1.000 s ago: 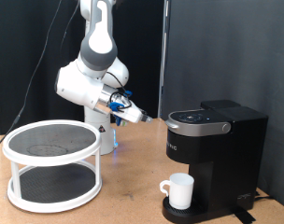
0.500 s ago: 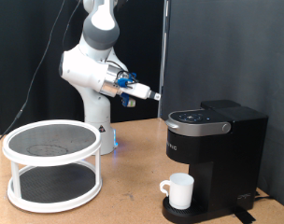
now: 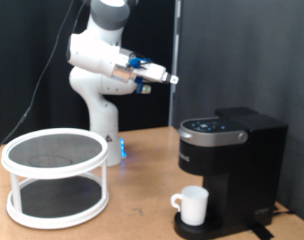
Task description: Make a cup of coffee with the keurig machine
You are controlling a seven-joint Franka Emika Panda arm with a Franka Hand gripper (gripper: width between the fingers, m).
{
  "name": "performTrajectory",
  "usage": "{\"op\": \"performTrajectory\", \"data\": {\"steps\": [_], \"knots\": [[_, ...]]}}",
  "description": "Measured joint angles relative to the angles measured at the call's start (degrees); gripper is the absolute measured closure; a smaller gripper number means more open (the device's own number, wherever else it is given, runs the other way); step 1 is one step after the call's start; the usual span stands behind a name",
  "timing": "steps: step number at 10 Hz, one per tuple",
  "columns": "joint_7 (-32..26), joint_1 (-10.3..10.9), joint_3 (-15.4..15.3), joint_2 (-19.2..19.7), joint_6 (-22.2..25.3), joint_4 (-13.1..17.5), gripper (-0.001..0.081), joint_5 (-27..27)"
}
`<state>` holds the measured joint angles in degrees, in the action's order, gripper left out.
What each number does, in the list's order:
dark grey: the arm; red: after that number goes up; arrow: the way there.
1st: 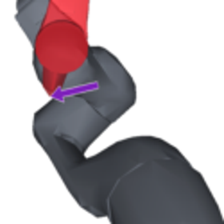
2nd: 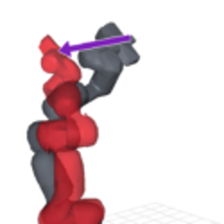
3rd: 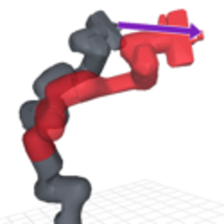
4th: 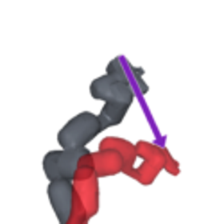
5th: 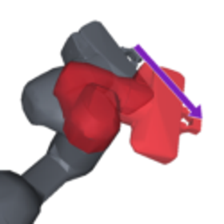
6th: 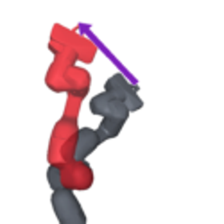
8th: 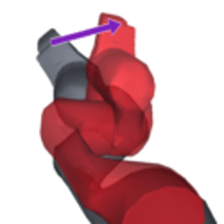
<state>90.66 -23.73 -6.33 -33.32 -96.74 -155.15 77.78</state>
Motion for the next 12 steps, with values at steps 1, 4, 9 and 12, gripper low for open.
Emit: {"op": "performTrajectory", "data": {"steps": [1,4,9,12], "knots": [[0.0,0.0,0.0,0.0,0.0,0.2,0.0072,0.8],[2.8,-0.1,-1.8,0.1,-1.1,4.7,0.0072,-3.9],[12.8,-0.7,-11.5,1.9,-11.5,15.5,0.0072,-20.5],[14.0,-2.3,-15.2,5.2,-14.3,19.5,0.0072,-27.7]]}}
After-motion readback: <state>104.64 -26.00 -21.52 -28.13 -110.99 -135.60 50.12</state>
